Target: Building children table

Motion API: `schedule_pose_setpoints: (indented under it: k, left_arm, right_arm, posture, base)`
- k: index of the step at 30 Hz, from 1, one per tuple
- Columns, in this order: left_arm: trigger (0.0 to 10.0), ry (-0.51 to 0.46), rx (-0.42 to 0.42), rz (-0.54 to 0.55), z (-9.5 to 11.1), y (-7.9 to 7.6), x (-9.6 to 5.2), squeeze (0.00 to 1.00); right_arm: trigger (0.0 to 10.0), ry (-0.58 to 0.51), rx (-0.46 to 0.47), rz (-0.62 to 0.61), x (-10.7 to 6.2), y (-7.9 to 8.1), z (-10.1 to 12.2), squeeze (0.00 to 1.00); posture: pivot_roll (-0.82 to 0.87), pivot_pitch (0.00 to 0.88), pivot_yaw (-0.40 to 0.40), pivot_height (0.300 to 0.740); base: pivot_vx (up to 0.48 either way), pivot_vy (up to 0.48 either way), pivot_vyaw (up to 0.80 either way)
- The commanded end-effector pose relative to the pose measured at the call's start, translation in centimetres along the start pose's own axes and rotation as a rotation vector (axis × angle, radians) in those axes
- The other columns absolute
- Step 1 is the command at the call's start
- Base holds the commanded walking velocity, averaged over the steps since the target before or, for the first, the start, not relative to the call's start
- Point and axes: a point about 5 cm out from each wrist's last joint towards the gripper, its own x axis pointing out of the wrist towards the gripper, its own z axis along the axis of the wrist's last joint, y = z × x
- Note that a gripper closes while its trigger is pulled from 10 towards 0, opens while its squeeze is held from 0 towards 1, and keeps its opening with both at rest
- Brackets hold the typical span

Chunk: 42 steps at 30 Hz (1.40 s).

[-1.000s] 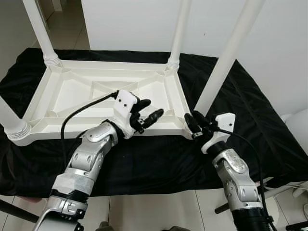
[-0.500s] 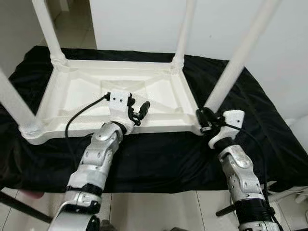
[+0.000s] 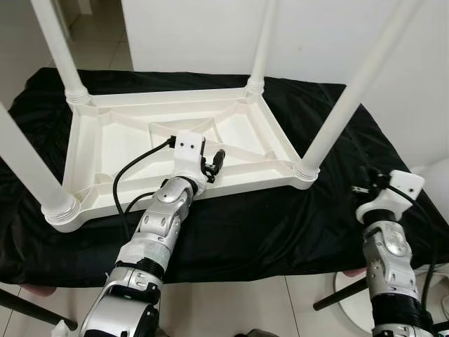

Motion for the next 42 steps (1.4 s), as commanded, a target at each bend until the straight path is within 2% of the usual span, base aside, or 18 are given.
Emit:
schedule_pose_setpoints:
  k: [1,3,4,5,6,9,10,11,12,18,22,23,24,28,32,40,41,42]
  left_arm:
    - [10.0,-0.018,0.025,-0.094,0.1,-0.8,-0.1,0.00]
    - [10.0,-0.030,0.053,-0.195,0.1,-1.4,-0.7,0.00]
    - [10.0,-0.030,0.053,-0.195,0.1,-1.4,-0.7,0.00]
    - [10.0,-0.032,0.065,-0.244,0.0,-1.4,-1.1,0.00]
    - [10.0,-0.032,0.065,-0.244,0.0,-1.4,-1.1,0.00]
    - [10.0,-0.056,0.097,-0.333,0.0,-1.3,-2.0,0.00]
    - [10.0,-0.051,0.105,-0.374,-0.1,-1.0,-2.5,0.07]
    - [10.0,-0.045,0.108,-0.398,-0.2,-0.7,-2.8,0.07]
    - [10.0,-0.032,0.100,-0.404,-0.3,-0.3,-3.0,1.00]
    - [10.0,-0.013,0.092,-0.386,-0.6,0.9,-3.4,1.00]
    - [10.0,0.023,0.150,-0.379,-1.3,1.7,-3.9,1.00]
    - [10.0,0.045,0.177,-0.395,-1.6,2.0,-4.2,0.18]
    - [10.0,0.061,0.204,-0.399,-1.9,2.4,-4.4,0.00]
    - [10.0,0.103,0.234,-0.432,-2.4,3.0,-4.8,0.00]
    - [10.0,0.185,0.268,-0.471,-3.1,4.0,-5.4,0.00]
    - [10.0,0.242,0.291,-0.472,-3.4,5.2,-6.0,0.00]
    - [10.0,0.255,0.295,-0.487,-3.5,5.5,-6.2,0.00]
    - [10.0,0.281,0.307,-0.573,-3.6,5.6,-7.3,0.00]
  right_arm:
    - [10.0,0.001,-0.001,-0.007,-0.2,-0.2,-0.3,0.00]
    - [10.0,-0.007,0.008,0.028,-0.7,0.8,-0.5,0.00]
    - [10.0,-0.007,0.008,0.028,-0.7,0.8,-0.5,0.00]
    - [10.0,-0.002,0.017,0.044,-1.1,1.5,-0.9,0.00]
    - [10.0,-0.002,0.017,0.044,-1.1,1.5,-0.9,0.00]
    - [10.0,0.011,0.047,0.067,-1.9,2.7,-1.5,0.00]
    - [10.0,0.013,0.062,0.078,-2.4,3.3,-1.8,0.00]
    - [10.0,0.013,0.071,0.085,-2.8,3.7,-1.9,0.00]
    - [10.0,0.013,0.074,0.088,-3.1,4.0,-2.0,0.00]
    - [10.0,0.020,0.083,0.095,-4.0,4.5,-2.2,0.00]
    - [10.0,0.025,0.090,0.097,-4.7,4.8,-2.3,0.00]
    - [10.0,0.029,0.090,0.099,-5.0,4.8,-2.4,0.00]
    - [10.0,0.032,0.091,0.099,-5.1,4.8,-2.4,0.00]
    - [10.0,0.030,0.080,0.095,-5.2,4.5,-2.3,0.00]
    - [10.0,0.016,0.065,0.091,-5.0,4.3,-1.8,0.00]
    - [10.0,0.010,0.053,0.094,-4.9,4.1,-1.5,0.00]
    - [10.0,0.010,0.051,0.093,-4.9,3.9,-1.5,0.00]
    - [10.0,0.010,0.043,0.091,-4.8,3.7,-1.4,0.00]
  posture:
    - [-0.01,0.013,-0.037,0.740]
    - [0.01,0.012,-0.036,0.740]
    - [0.01,0.012,-0.036,0.740]
    - [0.01,0.009,-0.037,0.740]
    - [0.01,0.009,-0.037,0.740]
    - [0.03,0.005,-0.038,0.740]
    - [0.03,0.000,-0.040,0.740]
    - [0.03,0.000,-0.040,0.740]
    - [0.03,0.000,-0.040,0.740]
    - [0.03,0.000,-0.037,0.740]
    - [0.02,0.000,-0.036,0.740]
    - [0.02,0.000,-0.035,0.740]
    - [0.02,0.000,-0.034,0.740]
    - [0.02,0.000,-0.034,0.740]
    - [0.02,0.000,-0.035,0.740]
    - [0.02,0.000,-0.040,0.740]
    - [0.02,0.000,-0.041,0.740]
    - [0.02,0.000,-0.045,0.740]
  base:
    - [0.000,0.000,0.00]
    - [0.000,0.000,0.00]
    - [0.000,0.000,0.00]
    - [0.000,0.000,0.00]
    - [0.000,0.000,0.00]
    - [0.000,0.000,0.00]
    - [0.000,0.000,0.00]
    - [0.000,0.000,0.00]
    - [0.000,0.000,0.00]
    - [0.000,0.000,0.00]
    - [0.000,0.000,0.00]
    - [0.000,0.000,0.00]
    - [0.000,0.000,0.00]
    - [0.000,0.000,0.00]
    - [0.000,0.000,0.00]
    - [0.000,0.000,0.00]
    - [0.000,0.000,0.00]
    - [0.000,0.000,0.00]
